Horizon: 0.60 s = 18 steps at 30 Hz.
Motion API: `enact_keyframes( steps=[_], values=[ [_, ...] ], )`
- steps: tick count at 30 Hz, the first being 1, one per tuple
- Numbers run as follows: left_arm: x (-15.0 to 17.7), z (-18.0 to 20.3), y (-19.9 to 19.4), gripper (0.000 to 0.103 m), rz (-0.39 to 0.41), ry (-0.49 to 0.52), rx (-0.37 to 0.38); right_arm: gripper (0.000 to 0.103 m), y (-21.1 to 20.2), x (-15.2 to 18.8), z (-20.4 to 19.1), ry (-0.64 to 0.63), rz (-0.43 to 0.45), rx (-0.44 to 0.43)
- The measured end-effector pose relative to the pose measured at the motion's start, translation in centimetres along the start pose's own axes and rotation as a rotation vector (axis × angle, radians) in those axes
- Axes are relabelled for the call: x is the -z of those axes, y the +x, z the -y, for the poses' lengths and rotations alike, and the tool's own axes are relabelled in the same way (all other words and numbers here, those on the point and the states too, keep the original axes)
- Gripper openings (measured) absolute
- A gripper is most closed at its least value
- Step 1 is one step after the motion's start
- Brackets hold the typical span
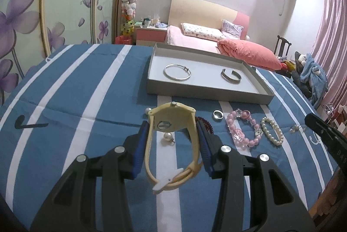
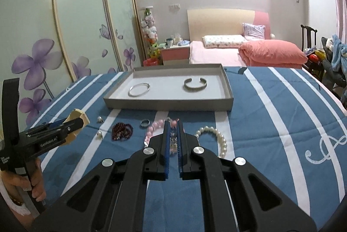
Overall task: Organize jewelry
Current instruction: 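Lift the earrings over the tray with the right tool while the left tool lifts the watch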
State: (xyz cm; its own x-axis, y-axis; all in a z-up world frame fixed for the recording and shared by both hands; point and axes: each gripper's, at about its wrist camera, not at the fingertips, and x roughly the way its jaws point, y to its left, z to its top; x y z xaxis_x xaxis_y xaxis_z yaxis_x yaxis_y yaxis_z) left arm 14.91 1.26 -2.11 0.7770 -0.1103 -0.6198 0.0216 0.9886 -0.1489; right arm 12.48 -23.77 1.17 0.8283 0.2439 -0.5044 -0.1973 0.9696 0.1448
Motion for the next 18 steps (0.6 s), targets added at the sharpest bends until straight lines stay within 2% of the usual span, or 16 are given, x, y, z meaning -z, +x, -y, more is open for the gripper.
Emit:
enact_keyframes(
  steps=[18],
  values=[
    [-1.5,1.2,-1.9,0.043,0.085,0.054,-0.015,0.007,-1.0,-2.0,-0.8,-0.016,0.102,-0.021]
  ],
)
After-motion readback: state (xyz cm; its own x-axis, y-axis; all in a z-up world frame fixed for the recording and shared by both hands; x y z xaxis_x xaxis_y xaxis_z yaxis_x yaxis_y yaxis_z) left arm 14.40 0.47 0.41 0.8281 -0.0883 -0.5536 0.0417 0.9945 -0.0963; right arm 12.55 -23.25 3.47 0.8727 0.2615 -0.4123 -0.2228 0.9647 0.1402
